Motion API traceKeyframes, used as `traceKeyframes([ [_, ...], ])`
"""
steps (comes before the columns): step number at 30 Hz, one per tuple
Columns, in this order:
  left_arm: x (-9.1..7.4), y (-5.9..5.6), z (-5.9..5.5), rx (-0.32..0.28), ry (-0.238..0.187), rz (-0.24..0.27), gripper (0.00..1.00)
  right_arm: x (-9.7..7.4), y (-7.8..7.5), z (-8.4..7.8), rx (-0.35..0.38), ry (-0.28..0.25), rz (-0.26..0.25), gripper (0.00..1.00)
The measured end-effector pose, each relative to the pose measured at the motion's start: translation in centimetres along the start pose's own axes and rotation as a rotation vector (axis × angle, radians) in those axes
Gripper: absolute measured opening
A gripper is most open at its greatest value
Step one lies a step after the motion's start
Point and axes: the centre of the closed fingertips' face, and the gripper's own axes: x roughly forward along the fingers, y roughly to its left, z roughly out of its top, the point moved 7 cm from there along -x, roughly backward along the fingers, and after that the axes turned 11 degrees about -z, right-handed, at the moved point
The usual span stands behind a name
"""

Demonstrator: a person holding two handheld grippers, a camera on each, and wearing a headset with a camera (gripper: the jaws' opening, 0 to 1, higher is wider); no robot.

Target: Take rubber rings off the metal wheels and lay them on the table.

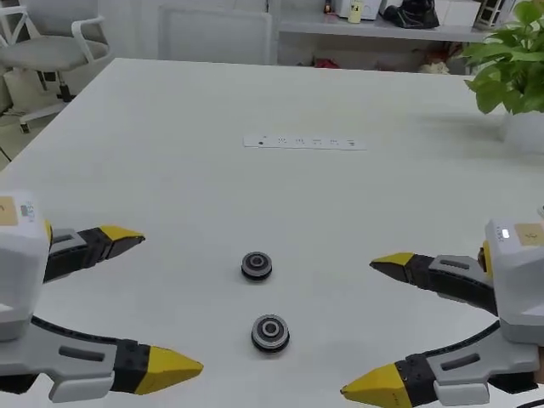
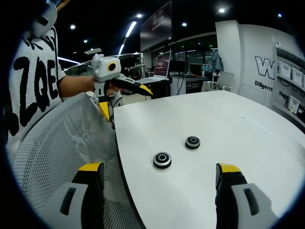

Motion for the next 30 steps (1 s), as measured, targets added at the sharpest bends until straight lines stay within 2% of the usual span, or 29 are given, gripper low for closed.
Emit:
traceKeyframes([
  [30,-0.34,0.00,-0.10,0.005,0.011,0.007,0.96,-0.06,0.01,0.44,-0.031,0.003,-0.003,0.94],
])
